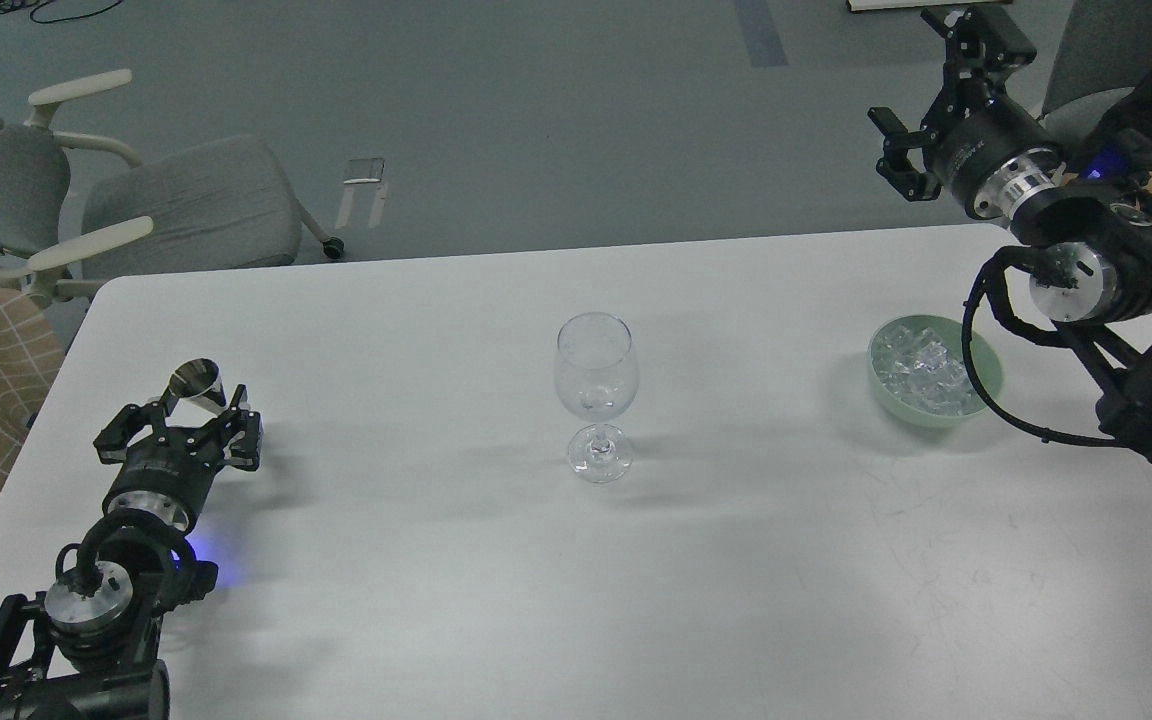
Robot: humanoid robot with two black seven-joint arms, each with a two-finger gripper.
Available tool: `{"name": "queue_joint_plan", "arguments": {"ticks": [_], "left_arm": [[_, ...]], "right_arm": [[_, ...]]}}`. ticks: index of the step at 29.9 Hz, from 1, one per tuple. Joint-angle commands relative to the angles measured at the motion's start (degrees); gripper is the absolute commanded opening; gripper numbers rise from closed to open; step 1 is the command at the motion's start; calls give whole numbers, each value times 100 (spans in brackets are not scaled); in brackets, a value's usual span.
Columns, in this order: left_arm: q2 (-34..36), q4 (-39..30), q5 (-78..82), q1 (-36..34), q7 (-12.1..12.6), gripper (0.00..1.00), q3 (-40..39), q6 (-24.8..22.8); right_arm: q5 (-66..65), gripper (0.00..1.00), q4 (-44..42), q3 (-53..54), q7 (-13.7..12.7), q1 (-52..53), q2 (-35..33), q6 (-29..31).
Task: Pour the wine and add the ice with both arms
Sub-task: 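Grasp the metal jigger cup with the left gripper, then lift the jigger and carry it over the wine glass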
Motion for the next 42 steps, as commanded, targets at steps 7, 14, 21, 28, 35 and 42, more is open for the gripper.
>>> {"name": "queue_joint_plan", "arguments": {"ticks": [7, 14, 21, 28, 35, 42], "left_arm": [[-23, 0, 3, 0, 8, 40, 10, -16], [-23, 0, -6, 0, 16, 15, 10, -254], [-23, 0, -6, 0, 8, 4, -7, -263], [-23, -44, -49, -105, 34, 3, -16, -245], [38, -474, -49, -246, 113, 1, 89, -35], [56, -1467, -23, -202, 429, 1, 520, 537]], "right_arm": [[0, 100, -2, -1, 0, 0, -1, -10], [0, 100, 7, -1, 0, 0, -1, -72], [0, 100, 7, -1, 0, 0, -1, -80], [0, 100, 7, -1, 0, 0, 8, -80], [0, 100, 7, -1, 0, 0, -18, -80], [0, 100, 7, -1, 0, 0, -27, -80]]}}
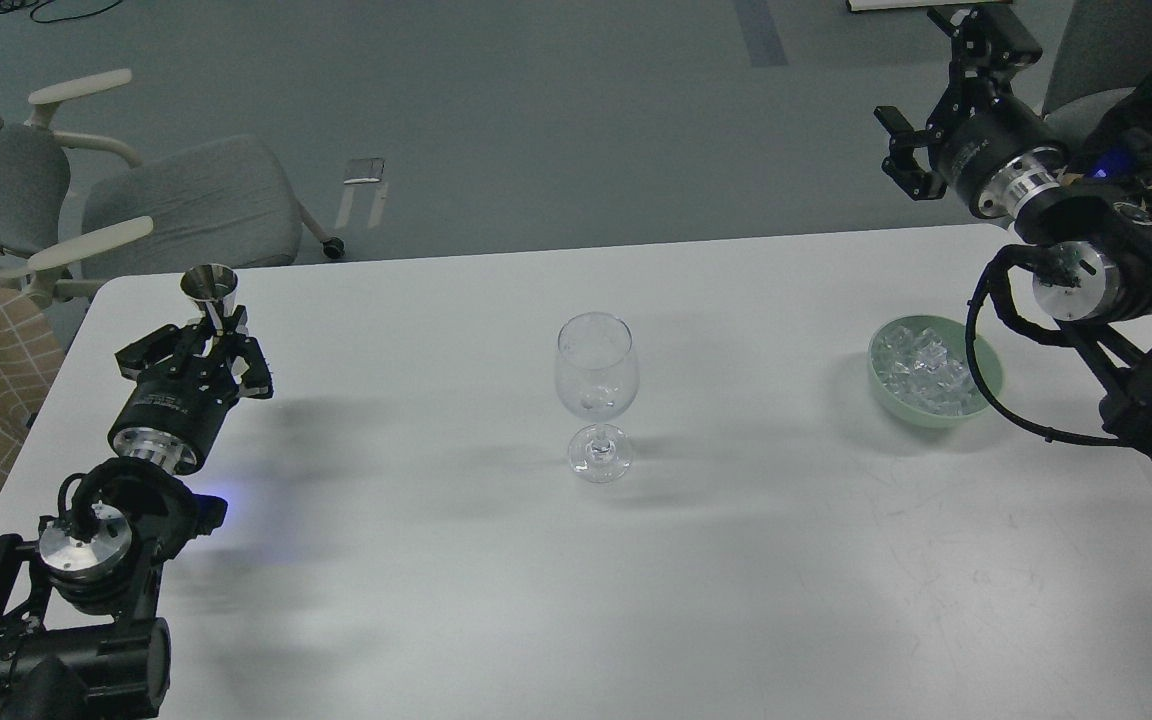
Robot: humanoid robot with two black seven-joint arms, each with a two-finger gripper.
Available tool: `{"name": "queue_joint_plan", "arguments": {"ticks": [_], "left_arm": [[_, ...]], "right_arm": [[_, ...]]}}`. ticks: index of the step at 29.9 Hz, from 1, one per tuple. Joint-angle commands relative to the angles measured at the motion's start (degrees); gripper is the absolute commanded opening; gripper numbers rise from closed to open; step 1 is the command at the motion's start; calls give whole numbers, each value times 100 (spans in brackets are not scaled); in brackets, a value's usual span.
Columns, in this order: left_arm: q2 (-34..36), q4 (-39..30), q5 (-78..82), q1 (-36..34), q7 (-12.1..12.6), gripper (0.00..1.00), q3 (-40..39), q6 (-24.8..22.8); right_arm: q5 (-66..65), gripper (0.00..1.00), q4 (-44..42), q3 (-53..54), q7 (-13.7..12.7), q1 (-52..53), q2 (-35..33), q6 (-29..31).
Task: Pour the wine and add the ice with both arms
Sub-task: 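Lift the jigger and carry it over the wine glass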
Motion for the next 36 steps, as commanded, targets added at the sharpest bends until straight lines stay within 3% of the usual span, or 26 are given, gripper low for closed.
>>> {"name": "queue_joint_plan", "arguments": {"ticks": [1, 19, 27, 36], "left_arm": [[-21, -448, 16, 27, 89, 2, 220, 271], [-73, -2451, 34, 167, 344, 2, 801, 1677], [-117, -2971, 43, 290, 405, 2, 1160, 1994], [-275, -3015, 166, 273, 405, 2, 1495, 2047]], "right_arm": [[0, 100, -1, 0, 0, 0, 7, 0], [9, 100, 8, 0, 0, -53, 7, -8], [9, 100, 43, 0, 0, -70, 7, -8], [9, 100, 61, 0, 0, -123, -2, -8]]}}
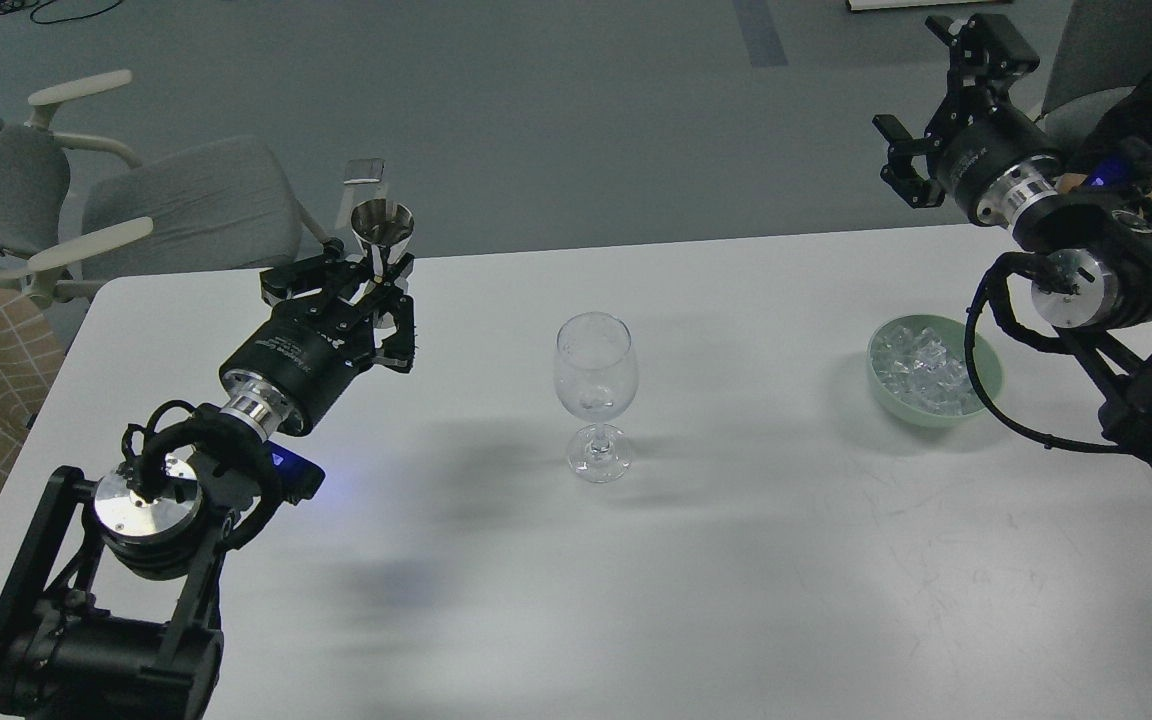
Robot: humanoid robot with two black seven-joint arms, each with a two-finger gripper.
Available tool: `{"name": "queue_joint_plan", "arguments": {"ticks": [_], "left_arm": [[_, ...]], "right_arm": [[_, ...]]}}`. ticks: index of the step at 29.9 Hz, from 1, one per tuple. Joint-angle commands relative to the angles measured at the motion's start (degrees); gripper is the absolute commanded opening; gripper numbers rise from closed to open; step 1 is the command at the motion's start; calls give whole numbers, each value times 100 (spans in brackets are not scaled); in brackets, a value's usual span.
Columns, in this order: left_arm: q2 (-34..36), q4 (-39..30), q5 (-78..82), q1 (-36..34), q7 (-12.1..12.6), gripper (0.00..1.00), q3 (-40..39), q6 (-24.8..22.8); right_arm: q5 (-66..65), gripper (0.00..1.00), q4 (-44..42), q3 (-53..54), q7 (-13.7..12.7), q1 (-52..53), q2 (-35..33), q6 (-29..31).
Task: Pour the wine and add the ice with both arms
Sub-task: 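Lift the jigger and carry it over the wine glass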
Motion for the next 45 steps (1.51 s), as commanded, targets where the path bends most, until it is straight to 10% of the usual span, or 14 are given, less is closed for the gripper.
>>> {"name": "queue_joint_plan", "arguments": {"ticks": [1, 45], "left_arm": [[-72, -7, 32, -17, -9, 2, 134, 6], [-318, -156, 1156, 27, -18, 3, 1066, 15]], "right_arm": [[0, 100, 0, 0, 0, -17, -10, 0], [0, 100, 26, 0, 0, -140, -10, 0]]}}
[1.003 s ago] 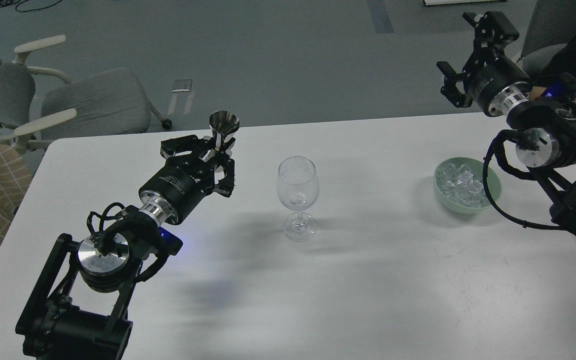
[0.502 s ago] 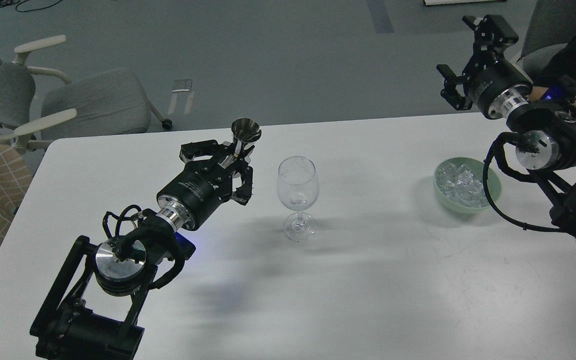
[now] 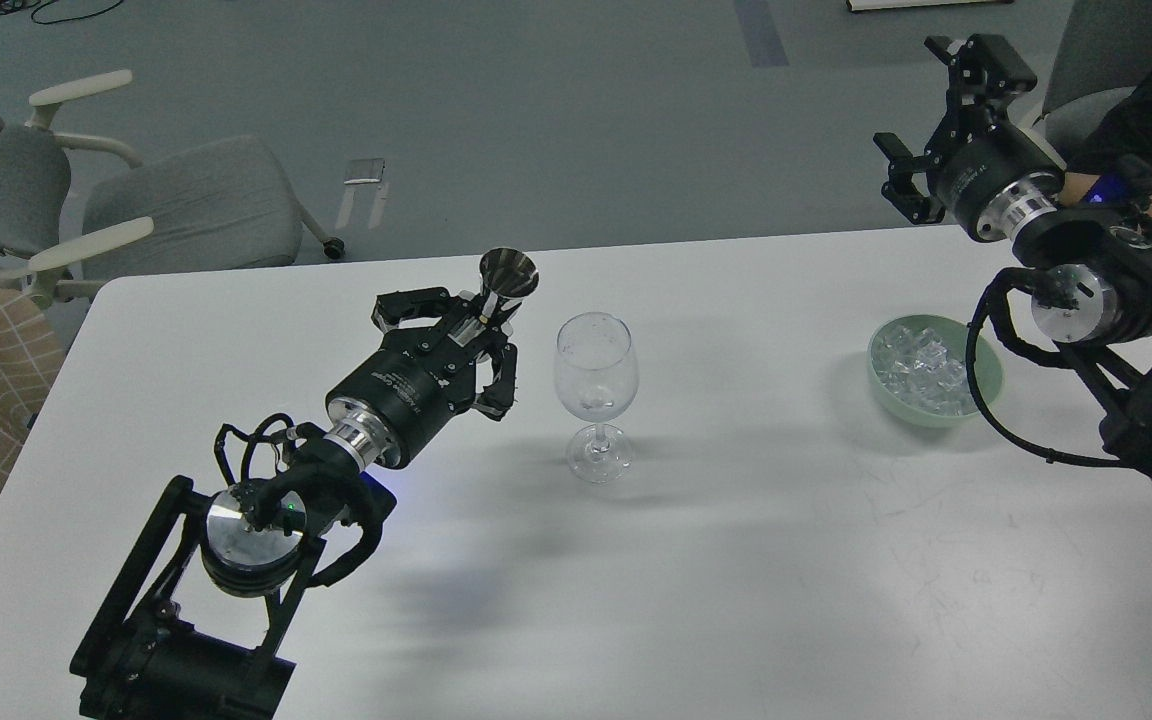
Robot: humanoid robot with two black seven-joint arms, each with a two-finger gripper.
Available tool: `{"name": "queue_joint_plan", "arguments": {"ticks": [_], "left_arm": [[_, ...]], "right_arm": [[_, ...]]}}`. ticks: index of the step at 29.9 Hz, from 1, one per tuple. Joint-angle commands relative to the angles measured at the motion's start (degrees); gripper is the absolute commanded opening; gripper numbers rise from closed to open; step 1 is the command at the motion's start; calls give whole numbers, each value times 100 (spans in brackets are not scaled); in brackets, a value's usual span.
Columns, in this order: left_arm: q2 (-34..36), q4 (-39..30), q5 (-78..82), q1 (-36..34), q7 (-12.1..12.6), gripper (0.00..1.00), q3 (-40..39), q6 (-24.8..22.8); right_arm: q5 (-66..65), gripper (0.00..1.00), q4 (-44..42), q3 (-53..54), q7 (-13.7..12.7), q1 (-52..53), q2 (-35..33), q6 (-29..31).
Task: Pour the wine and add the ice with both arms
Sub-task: 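Lift the jigger and carry it over the wine glass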
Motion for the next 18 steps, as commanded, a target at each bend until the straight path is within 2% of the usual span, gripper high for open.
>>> {"name": "queue_joint_plan", "arguments": {"ticks": [1, 18], "left_arm": [[8, -11, 149, 0, 3, 3, 97, -17], [52, -11, 457, -9, 38, 3, 220, -236]], "right_arm": [[0, 100, -1, 0, 0, -9, 2, 0], [0, 100, -1, 0, 0, -17, 2, 0]]}}
